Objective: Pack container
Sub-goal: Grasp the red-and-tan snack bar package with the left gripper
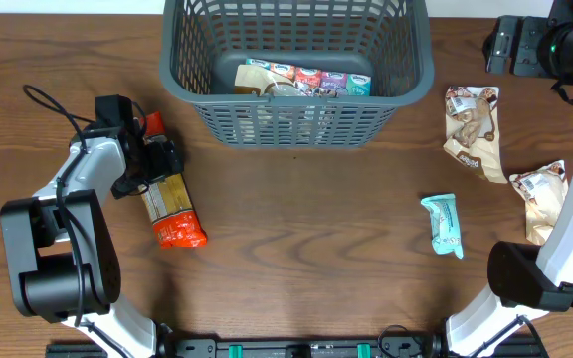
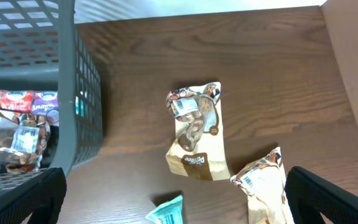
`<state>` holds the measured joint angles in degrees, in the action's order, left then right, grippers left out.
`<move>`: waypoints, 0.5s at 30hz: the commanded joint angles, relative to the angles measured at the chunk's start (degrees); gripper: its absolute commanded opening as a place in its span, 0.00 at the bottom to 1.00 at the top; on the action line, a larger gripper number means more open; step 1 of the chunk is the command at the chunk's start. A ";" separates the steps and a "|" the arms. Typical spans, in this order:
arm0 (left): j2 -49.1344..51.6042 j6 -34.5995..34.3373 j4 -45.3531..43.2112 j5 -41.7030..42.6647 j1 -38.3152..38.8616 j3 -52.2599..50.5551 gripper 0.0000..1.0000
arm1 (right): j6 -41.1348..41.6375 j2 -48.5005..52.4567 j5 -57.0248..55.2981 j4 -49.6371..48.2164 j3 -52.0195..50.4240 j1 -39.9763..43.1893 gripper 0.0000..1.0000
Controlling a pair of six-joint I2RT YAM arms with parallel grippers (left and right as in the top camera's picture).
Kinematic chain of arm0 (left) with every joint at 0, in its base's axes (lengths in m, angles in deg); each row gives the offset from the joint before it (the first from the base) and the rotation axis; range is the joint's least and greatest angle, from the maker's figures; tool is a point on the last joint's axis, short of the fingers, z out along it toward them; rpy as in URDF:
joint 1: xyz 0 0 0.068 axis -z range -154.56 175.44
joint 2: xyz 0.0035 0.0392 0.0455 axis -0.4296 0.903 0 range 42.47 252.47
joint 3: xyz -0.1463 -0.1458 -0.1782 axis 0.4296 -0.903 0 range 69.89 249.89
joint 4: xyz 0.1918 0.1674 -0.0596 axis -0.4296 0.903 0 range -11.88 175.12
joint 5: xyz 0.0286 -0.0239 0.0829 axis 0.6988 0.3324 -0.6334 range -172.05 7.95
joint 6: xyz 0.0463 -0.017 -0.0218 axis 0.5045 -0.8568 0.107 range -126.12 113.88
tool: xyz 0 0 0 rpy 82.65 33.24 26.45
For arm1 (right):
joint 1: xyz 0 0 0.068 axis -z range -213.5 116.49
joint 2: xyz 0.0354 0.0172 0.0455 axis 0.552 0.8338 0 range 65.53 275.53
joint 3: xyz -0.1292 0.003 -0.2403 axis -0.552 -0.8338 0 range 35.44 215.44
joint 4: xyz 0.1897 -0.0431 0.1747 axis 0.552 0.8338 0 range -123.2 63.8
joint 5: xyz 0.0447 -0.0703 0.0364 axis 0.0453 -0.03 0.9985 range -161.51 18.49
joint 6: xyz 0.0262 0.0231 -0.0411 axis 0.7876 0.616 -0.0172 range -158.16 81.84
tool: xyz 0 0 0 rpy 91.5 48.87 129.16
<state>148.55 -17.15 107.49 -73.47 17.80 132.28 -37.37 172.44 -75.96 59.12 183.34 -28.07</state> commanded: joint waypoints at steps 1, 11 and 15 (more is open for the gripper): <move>2.80 4.92 0.17 -0.31 0.00 -0.31 0.87 | -0.63 0.11 0.42 0.04 0.09 -0.66 0.99; 2.82 6.78 1.84 -5.44 0.00 -0.31 0.19 | -0.68 -0.70 0.39 0.02 0.09 -0.66 0.99; 2.80 6.75 3.30 -5.38 0.02 -0.28 0.06 | -0.66 -0.94 0.39 0.00 0.09 -0.66 0.99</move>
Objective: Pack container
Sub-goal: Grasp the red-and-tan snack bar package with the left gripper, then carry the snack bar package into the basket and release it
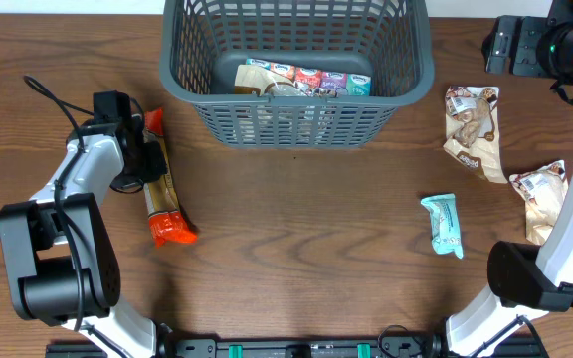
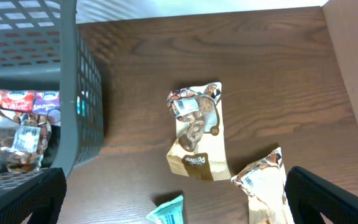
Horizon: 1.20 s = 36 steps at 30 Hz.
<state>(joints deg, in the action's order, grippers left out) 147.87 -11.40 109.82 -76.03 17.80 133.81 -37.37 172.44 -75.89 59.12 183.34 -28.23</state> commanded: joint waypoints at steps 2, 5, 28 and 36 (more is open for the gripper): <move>3.41 1.03 1.97 -2.82 0.02 -1.77 0.06 | -0.66 -0.94 0.35 0.02 0.09 -0.50 0.99; 2.47 1.03 3.82 -2.80 0.02 -1.53 0.06 | -0.66 -0.94 0.33 0.00 0.09 -0.50 0.98; -24.48 5.62 25.33 -1.70 0.20 31.80 0.06 | -0.66 -0.94 0.33 0.07 0.09 -0.50 0.99; -20.70 21.40 25.27 1.18 8.26 53.88 0.05 | -0.66 -0.94 0.33 0.02 0.09 -0.50 0.99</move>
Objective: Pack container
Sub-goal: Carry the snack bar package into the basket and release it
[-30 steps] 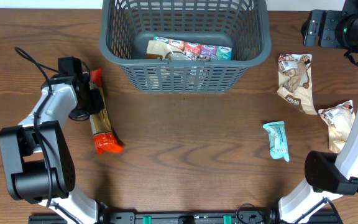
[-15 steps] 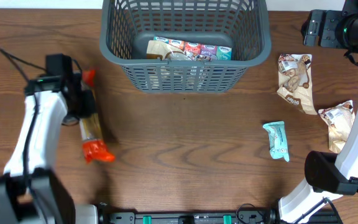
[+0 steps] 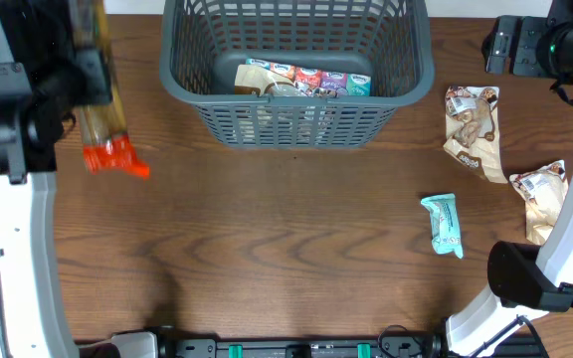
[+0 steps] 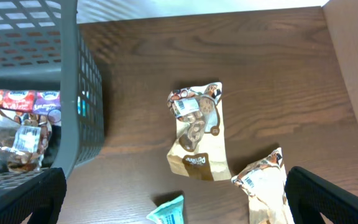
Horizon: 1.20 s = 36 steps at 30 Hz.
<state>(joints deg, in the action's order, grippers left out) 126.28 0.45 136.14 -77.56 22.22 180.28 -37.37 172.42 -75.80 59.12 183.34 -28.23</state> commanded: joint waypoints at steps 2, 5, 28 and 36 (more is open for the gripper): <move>3.23 16.02 -1.22 3.04 7.76 11.45 0.05 | -0.66 -0.92 0.24 0.07 0.09 -0.50 0.99; 6.88 28.81 -1.70 4.11 13.55 15.04 0.05 | -0.66 -0.92 0.24 0.07 0.09 -0.50 0.99; 36.04 55.49 -15.13 9.90 28.35 15.41 0.06 | -0.63 -0.92 0.24 2.03 0.09 -0.50 0.99; 38.21 55.25 -12.87 9.86 28.33 15.37 0.06 | -0.63 -0.92 0.24 2.12 0.09 -0.50 0.99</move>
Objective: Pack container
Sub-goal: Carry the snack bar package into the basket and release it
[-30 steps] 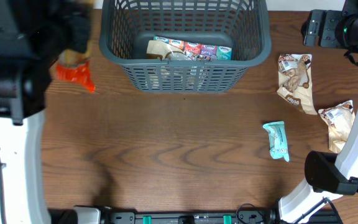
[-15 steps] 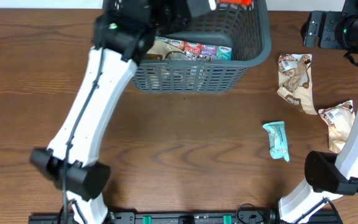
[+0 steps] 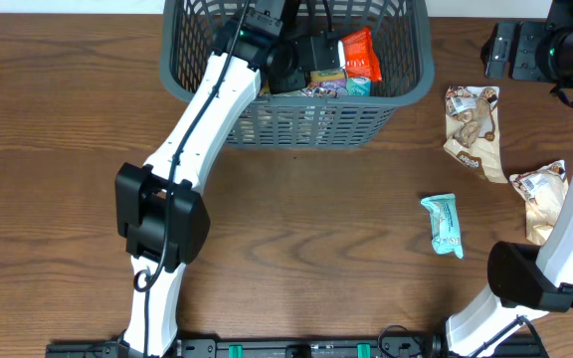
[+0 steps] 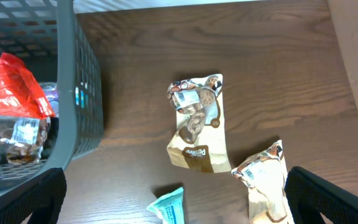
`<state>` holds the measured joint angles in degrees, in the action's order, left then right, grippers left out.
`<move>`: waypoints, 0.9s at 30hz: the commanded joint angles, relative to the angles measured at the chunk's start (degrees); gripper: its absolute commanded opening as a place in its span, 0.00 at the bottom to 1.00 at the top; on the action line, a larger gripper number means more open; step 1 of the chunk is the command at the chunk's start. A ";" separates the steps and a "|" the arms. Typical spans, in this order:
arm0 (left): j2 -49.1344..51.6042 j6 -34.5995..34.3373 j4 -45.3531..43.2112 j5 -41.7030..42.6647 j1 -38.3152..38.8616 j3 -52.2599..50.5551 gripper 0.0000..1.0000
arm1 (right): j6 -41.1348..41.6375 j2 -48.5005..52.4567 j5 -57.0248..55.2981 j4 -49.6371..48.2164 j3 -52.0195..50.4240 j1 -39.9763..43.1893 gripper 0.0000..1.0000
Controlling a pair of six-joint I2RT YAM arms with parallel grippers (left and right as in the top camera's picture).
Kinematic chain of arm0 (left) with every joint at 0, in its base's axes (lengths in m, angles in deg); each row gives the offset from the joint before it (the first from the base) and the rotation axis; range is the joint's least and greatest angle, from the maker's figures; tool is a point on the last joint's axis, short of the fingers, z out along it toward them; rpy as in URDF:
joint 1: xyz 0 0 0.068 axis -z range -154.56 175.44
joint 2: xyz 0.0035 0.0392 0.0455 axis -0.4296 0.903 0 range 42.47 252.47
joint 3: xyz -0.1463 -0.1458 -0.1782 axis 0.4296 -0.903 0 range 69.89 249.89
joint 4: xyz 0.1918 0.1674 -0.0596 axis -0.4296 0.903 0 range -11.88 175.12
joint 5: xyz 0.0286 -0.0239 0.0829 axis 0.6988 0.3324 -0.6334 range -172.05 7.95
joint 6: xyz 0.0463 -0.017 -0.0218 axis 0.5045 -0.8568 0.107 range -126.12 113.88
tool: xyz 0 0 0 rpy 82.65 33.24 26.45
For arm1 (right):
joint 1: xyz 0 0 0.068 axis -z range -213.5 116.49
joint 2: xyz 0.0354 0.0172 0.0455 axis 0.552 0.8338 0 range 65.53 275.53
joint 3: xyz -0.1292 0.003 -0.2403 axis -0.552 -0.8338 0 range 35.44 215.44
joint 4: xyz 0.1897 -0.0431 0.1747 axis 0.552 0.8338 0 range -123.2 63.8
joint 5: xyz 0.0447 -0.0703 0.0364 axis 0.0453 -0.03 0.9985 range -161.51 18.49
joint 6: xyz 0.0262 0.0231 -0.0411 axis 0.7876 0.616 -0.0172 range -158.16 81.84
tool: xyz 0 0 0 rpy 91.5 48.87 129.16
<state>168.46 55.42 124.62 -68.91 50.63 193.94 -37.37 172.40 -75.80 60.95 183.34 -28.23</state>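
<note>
The grey basket (image 3: 296, 119) stands at the table's back middle, with several snack packets (image 3: 311, 85) inside. My left arm reaches over the basket's left wall, and the left gripper (image 3: 324, 50) is shut on one end of the orange-red packet (image 3: 358, 52). That packet hangs inside the basket above the others and also shows as a red packet (image 4: 11, 87) in the right wrist view. My right gripper (image 4: 174, 180) hovers high over the table's right side, its fingers (image 4: 23, 199) spread wide with nothing between them.
Right of the basket, on the wood table (image 3: 296, 229), lie a brown snack packet (image 4: 194, 124), a second brown packet (image 4: 263, 186) and a teal bar wrapper (image 4: 169, 210). The same teal wrapper (image 3: 444, 225) shows in the overhead view.
The left gripper held the orange-red packet high up to the left of the basket. Now it holds the packet inside the basket on the right side. The right arm has barely moved.
At first the left gripper was down on the orange-red packet lying on the table to the left. The packet then stood on edge in its fingers. Later it was held high near the basket's left side, and now it is inside the basket. The right gripper stayed open throughout.
</note>
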 commanded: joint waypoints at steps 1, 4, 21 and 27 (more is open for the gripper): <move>-4.07 0.09 -1.36 1.18 -0.09 1.70 0.24 | -0.63 -0.90 0.24 0.39 0.09 -0.50 0.99; -4.13 -3.26 -1.75 0.50 -0.09 1.73 0.99 | -0.66 -0.90 0.24 0.63 0.09 -0.48 0.99; -26.23 -25.59 4.42 -18.60 -3.06 3.13 0.99 | -2.14 -0.90 0.22 -0.31 0.09 -0.48 0.99; -38.29 -46.62 22.23 -18.78 -17.22 3.08 0.99 | -4.52 -1.62 0.00 -4.20 0.17 -0.44 0.99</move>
<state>133.73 23.99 142.19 -85.19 39.55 196.54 -39.46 172.38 -75.83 57.43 183.34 -28.23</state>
